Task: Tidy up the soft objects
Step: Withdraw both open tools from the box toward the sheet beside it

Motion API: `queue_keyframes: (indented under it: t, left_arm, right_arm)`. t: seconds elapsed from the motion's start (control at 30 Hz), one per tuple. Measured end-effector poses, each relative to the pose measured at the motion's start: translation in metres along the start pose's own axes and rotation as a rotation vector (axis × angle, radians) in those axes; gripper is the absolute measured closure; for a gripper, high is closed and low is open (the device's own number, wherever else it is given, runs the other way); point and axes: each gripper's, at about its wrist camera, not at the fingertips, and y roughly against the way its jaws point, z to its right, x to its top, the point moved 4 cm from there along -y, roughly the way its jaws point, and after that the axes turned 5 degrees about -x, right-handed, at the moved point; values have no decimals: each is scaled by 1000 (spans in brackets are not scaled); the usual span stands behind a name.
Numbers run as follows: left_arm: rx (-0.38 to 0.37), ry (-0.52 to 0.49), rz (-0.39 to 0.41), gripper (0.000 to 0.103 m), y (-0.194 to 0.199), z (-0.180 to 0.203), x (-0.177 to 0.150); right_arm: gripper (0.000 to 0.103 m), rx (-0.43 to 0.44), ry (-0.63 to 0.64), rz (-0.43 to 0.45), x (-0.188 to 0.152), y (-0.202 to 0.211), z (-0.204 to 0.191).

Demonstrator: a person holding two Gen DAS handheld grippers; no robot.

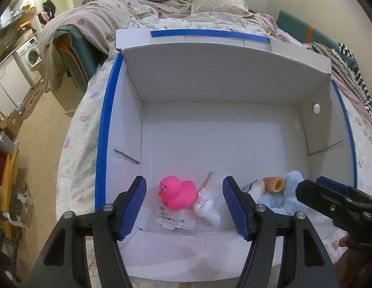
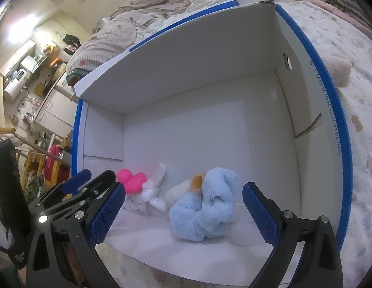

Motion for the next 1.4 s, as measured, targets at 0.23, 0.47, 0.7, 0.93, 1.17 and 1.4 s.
queue_keyframes:
  t: [0.23, 0.47, 0.7, 0.93, 1.17, 1.4]
  left_arm:
    - [-3, 4, 37, 40, 16, -2, -2]
    - [-3, 8, 60, 40, 32, -10, -8]
    - [-5, 28, 68, 40, 46, -20, -22]
    - [-3, 51, 76, 40, 61, -35, -39]
    - [6, 68, 58, 40, 66, -51, -59]
    - [19, 80, 5, 40, 60, -63, -80]
  right_arm:
    - [0, -19, 3, 9, -7, 6, 0]
    - [0, -38, 11, 18, -17, 17, 3]
    - [0, -51, 11, 32, -30, 30, 5]
    - [0, -74, 35, 66, -48, 42, -2]
    - [0, -71, 39, 94, -67, 56, -1]
    - [0, -85, 4, 3, -78, 37, 5]
